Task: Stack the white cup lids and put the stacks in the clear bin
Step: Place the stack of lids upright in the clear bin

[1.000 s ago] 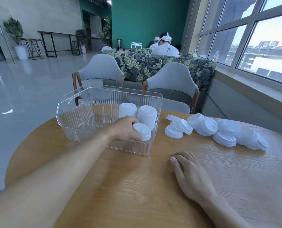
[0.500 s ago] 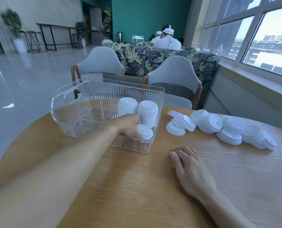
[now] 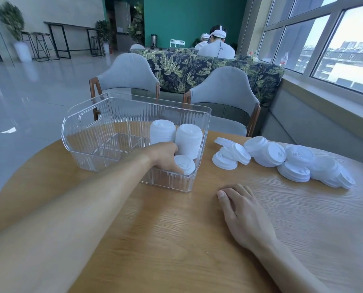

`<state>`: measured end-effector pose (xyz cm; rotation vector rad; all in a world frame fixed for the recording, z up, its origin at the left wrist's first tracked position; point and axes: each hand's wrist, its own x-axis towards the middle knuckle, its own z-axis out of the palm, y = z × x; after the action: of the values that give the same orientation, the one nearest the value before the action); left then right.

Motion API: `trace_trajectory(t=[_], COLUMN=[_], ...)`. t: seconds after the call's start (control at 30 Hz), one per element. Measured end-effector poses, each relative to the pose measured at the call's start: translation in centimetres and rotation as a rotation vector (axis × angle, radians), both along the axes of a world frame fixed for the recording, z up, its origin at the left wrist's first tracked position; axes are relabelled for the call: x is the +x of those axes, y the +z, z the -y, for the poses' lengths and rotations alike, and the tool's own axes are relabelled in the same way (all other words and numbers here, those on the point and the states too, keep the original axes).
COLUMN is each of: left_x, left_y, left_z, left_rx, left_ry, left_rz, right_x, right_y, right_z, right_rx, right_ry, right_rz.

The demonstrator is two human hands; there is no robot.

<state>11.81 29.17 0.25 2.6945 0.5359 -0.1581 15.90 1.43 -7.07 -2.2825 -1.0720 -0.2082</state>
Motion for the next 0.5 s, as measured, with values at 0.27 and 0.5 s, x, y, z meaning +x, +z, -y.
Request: trace_trajectory(t=[0.27, 0.5], left_x=[-3.4, -6.0], left_y=[0.5, -0.4], left_z=[1.2, 7.9], left_rx=[-0.038, -0.079], left_ry=[0.246, 0.251], left_rz=[0.431, 0.798], right_x=[-0.6, -1.4], right_y=[-0.1, -0.2], right_z=[0.3, 2.0], right_rx=[0.001, -0.016], right_ry=[-0.021, -0.074], right_rz=[0.023, 0.064])
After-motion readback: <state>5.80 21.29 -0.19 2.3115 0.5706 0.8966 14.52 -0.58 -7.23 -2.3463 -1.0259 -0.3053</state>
